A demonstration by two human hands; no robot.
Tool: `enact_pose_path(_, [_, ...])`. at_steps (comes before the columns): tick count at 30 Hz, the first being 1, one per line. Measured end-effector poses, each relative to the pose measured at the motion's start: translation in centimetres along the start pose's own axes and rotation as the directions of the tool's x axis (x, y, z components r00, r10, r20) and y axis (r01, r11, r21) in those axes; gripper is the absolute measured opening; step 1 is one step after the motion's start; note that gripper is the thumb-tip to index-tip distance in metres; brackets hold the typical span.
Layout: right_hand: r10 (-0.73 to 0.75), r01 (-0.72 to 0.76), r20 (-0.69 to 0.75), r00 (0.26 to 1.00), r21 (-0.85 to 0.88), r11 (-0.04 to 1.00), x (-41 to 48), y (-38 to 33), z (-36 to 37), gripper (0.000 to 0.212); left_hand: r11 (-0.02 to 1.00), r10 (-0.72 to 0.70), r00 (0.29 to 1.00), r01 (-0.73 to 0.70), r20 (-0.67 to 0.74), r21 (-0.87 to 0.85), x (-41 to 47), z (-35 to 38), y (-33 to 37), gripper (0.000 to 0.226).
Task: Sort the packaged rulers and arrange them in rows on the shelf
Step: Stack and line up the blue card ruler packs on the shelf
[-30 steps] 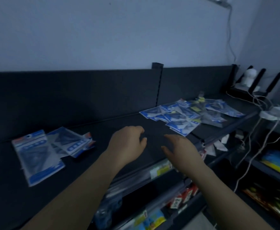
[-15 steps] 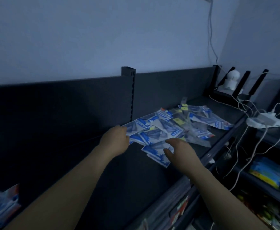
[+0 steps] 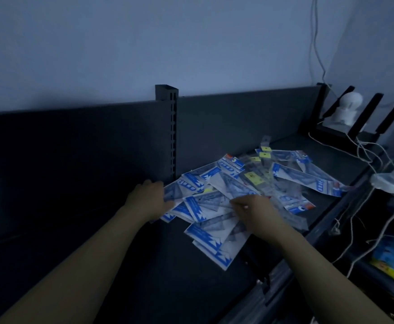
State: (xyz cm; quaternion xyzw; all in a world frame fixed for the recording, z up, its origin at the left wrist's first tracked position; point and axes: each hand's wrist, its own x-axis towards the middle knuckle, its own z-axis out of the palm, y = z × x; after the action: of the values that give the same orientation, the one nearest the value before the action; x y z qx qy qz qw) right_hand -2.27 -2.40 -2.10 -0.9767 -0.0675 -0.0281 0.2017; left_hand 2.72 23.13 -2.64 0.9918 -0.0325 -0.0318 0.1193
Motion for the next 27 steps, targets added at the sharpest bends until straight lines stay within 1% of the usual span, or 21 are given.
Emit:
enact_pose_path(2, [0.014, -0.015, -0.057, 0.998, -0.002, 1.000, 1.3, 0.7, -0.9, 0.030, 0.994, -0.073, 0.996, 0.076, 0.043, -0.074, 0.2, -0.3, 0.6, 0.053])
enact_pose_path(4, [0.007, -0.007, -0.031, 1.000, -0.015, 1.000, 2.9, 1.8, -1.2, 0.030, 0.977, -0.115, 0.992, 0.123, 0.054, -0.175, 0.1, -0.4, 1.0, 0.057])
enact_pose_path(6, [0.001, 0.000, 0.016, 1.000, -0.029, 1.000, 4.1, 2.7, -1.1, 0.022, 0.954, -0.173, 0.981, 0.188, 0.086, -0.232, -0.3, -0.5, 1.2, 0.059])
enact_pose_path(9, [-0.010, 0.013, 0.054, 0.999, -0.053, 0.999, 5.1, 3.7, -1.0, 0.033, 0.930, -0.245, 0.962, 0.268, 0.118, -0.253, -0.9, -0.7, 1.2, 0.050])
enact_pose_path(11, [-0.023, 0.024, 0.024, 0.999, -0.050, 0.998, 5.5, 4.5, -1.2, 0.041, 0.893, -0.262, 0.960, 0.280, 0.100, -0.352, -1.2, -0.9, 1.1, 0.041])
enact_pose_path(13, [-0.023, 0.023, 0.008, 1.000, 0.026, 0.999, 5.9, 5.2, -1.4, 0.041, 0.826, -0.286, 0.957, 0.275, 0.054, -0.492, -2.1, -1.6, 1.2, 0.033])
enact_pose_path(16, [-0.006, 0.002, 0.018, 1.000, 0.231, 0.973, 6.5, 5.6, -2.3, 0.022, 0.710, -0.322, 0.945, 0.203, -0.054, -0.675, -3.8, -2.8, 2.2, 0.019])
enact_pose_path(18, [0.004, -0.011, 0.022, 1.000, 0.336, 0.942, 6.8, 6.1, -2.6, 0.012, 0.660, -0.291, 0.956, 0.175, -0.035, -0.731, -4.4, -3.3, 3.8, 0.020])
enact_pose_path(19, [0.007, -0.011, 0.014, 1.000, 0.364, 0.931, 6.9, 6.4, -2.8, 0.012, 0.656, -0.261, 0.965, 0.175, -0.003, -0.734, -4.4, -3.2, 4.8, 0.023])
enact_pose_path(20, [0.014, -0.017, 0.009, 1.000, 0.384, 0.923, 6.7, 6.6, -2.9, 0.014, 0.679, -0.231, 0.973, 0.184, 0.031, -0.711, -4.2, -2.9, 5.9, 0.026])
enact_pose_path(22, [0.045, -0.048, 0.017, 0.999, 0.414, 0.909, 6.4, 7.2, -3.0, 0.017, 0.757, -0.190, 0.979, 0.190, 0.068, -0.626, -3.5, -1.6, 8.2, 0.033])
enact_pose_path(24, [0.061, -0.057, 0.004, 0.998, 0.433, 0.900, 6.0, 7.7, -3.1, 0.013, 0.816, -0.179, 0.981, 0.193, 0.080, -0.544, -2.4, 0.1, 9.9, 0.038])
enact_pose_path(25, [0.066, -0.057, -0.006, 0.998, 0.430, 0.901, 5.9, 8.0, -3.2, 0.012, 0.858, -0.184, 0.980, 0.197, 0.073, -0.474, -1.9, 0.8, 10.5, 0.041])
enact_pose_path(27, [0.074, -0.060, -0.018, 0.997, 0.426, 0.903, 5.9, 8.8, -3.4, 0.017, 0.936, -0.220, 0.975, 0.224, 0.046, -0.272, -1.5, 1.4, 11.4, 0.047])
